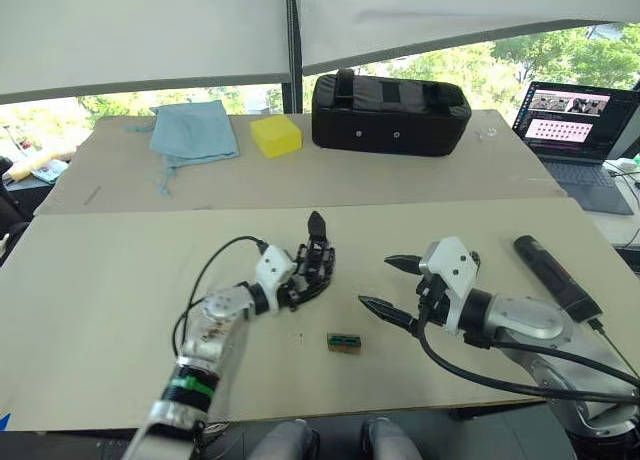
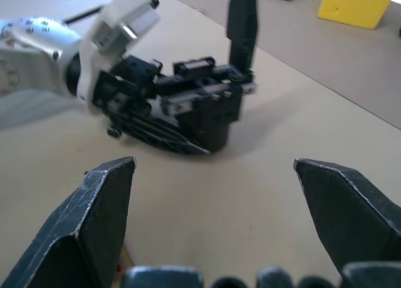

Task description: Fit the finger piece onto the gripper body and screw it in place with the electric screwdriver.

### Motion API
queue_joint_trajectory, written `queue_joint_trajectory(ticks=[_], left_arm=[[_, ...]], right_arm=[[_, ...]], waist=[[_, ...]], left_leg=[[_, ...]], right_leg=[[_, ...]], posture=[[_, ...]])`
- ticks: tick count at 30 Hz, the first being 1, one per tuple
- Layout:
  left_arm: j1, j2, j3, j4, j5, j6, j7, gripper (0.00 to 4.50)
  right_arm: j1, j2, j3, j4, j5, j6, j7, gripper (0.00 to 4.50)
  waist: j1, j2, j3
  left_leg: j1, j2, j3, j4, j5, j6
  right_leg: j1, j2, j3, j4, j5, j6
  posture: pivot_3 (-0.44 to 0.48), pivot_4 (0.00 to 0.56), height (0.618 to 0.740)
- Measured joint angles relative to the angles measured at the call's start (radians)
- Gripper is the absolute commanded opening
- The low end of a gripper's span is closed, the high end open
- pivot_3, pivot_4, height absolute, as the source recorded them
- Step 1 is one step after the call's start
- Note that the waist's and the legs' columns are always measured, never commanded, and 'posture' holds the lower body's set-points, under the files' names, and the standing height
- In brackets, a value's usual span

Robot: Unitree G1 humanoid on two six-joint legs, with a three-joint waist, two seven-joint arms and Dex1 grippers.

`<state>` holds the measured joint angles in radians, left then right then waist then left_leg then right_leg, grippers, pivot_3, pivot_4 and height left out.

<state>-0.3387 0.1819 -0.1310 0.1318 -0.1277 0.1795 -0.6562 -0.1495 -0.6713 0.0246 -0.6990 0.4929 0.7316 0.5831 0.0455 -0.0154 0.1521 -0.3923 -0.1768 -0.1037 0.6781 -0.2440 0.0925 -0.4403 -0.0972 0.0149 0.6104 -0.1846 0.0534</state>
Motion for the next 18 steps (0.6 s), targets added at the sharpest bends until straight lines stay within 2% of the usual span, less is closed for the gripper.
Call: queue_joint_trajectory(ticks=[3,6,14,16,18], left_arm=[[0.007,-0.064,-0.011,-0.148,0.049,0.157,0.163,2.32],[0.007,-0.100,-0.026,-0.186,0.087,0.213,0.258,2.32],[0.023,-0.114,-0.096,-0.080,0.147,0.144,0.303,2.32],[0.024,-0.118,-0.093,-0.074,0.139,0.141,0.297,3.35],[0.026,-0.115,-0.087,-0.073,0.122,0.147,0.277,3.79]], right_arm=[[0.011,0.012,-0.001,-0.007,0.003,0.001,-0.010,4.50],[0.013,0.021,0.000,-0.007,0.002,0.002,-0.022,4.50],[0.008,0.051,0.008,0.008,0.000,0.001,-0.034,4.50],[0.008,0.051,0.009,0.013,0.000,0.001,-0.031,4.50],[0.010,0.055,0.006,0.016,0.005,0.001,-0.025,4.50]], waist=[[-0.003,0.000,0.000],[-0.003,0.000,0.000],[0.002,0.000,0.000],[0.003,0.000,0.000],[0.002,0.000,0.000]], left_leg=[[0.000,0.001,0.001,0.001,0.001,-0.002],[0.002,0.004,0.001,-0.001,0.002,-0.004],[0.003,0.002,0.001,-0.001,0.002,-0.004],[0.004,0.002,0.001,-0.001,0.001,-0.003],[0.004,0.002,0.001,-0.001,0.001,-0.003]], right_leg=[[0.001,0.000,0.000,0.001,0.000,0.001],[0.001,0.001,0.000,0.001,0.000,0.000],[0.001,0.002,0.000,0.001,0.000,0.000],[0.001,0.002,0.000,0.001,0.000,0.000],[0.001,0.002,0.000,0.001,0.000,0.000]], posture=[[0.000,0.150,0.740],[0.000,0.150,0.740],[0.000,0.150,0.740],[0.000,0.150,0.740],[0.000,0.150,0.740]])
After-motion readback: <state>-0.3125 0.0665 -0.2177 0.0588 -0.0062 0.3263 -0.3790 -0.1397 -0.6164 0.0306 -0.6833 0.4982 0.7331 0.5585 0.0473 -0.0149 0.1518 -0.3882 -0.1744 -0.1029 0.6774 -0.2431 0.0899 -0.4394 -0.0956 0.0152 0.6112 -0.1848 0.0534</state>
